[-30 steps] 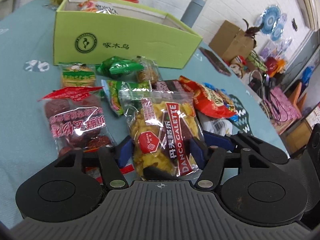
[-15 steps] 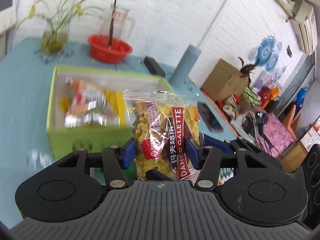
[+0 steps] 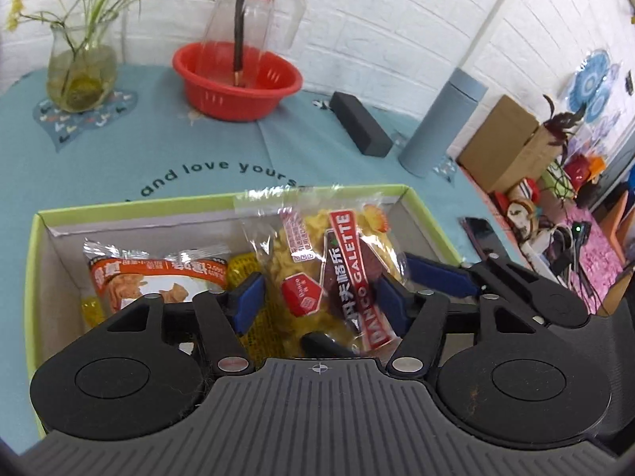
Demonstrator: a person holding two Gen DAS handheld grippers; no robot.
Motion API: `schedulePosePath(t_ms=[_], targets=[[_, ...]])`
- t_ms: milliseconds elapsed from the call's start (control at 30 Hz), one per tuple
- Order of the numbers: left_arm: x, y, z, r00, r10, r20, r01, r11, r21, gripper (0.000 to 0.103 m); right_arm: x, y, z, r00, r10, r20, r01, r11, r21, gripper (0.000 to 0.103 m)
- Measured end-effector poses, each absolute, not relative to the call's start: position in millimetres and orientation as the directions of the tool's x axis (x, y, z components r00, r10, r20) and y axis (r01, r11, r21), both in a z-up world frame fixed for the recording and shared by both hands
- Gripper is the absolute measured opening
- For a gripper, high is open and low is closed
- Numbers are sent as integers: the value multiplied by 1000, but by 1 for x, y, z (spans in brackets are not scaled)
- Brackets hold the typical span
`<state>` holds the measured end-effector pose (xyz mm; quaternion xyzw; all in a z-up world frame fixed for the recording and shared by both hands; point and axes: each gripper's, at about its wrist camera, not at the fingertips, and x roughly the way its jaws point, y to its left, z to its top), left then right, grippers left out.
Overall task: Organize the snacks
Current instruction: 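Place the Danco Galette bag into the green box and release, then grasp the red chip bag with the left tool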
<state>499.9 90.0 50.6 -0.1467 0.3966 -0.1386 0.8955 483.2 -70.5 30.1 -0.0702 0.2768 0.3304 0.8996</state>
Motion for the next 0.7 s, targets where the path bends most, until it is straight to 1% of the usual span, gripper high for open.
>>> schedulePosePath(t_ms=[33, 67, 100, 167, 233, 300, 367, 467, 600, 700], targets=[[493, 92, 55, 665, -358, -656, 128, 919, -372, 57, 480, -76, 32, 644, 549, -533, -620, 783, 58, 84], [485, 94, 60, 686, -352, -637, 127, 920, -372, 61, 473, -84, 37, 667, 543, -511, -607, 793, 50, 84], [471, 95, 68, 711, -350, -610, 133, 918, -373, 68, 464, -92, 43, 691, 533, -489, -590, 806, 44, 87], [441, 97, 82, 748, -356, -560, 155, 914, -374, 71, 440, -112, 58, 731, 528, -432, -571, 820, 36, 93], [411, 94, 90, 759, -374, -533, 185, 908, -375, 75, 411, -135, 68, 761, 522, -386, -550, 834, 44, 93], [378, 88, 89, 759, -402, -512, 214, 897, -386, 78, 379, -156, 68, 774, 516, -367, -530, 845, 70, 93], [350, 77, 81, 744, -426, -515, 233, 887, -398, 78, 346, -174, 58, 782, 502, -370, -503, 858, 101, 93], [314, 58, 55, 696, -470, -543, 248, 866, -433, 78, 304, -191, 32, 773, 476, -420, -459, 876, 148, 93], [281, 33, 20, 611, -541, -579, 252, 825, -505, 72, 258, -198, -7, 745, 426, -513, -400, 901, 168, 93], [274, 18, 10, 575, -560, -596, 258, 816, -518, 70, 237, -201, -22, 725, 431, -537, -387, 900, 200, 93]])
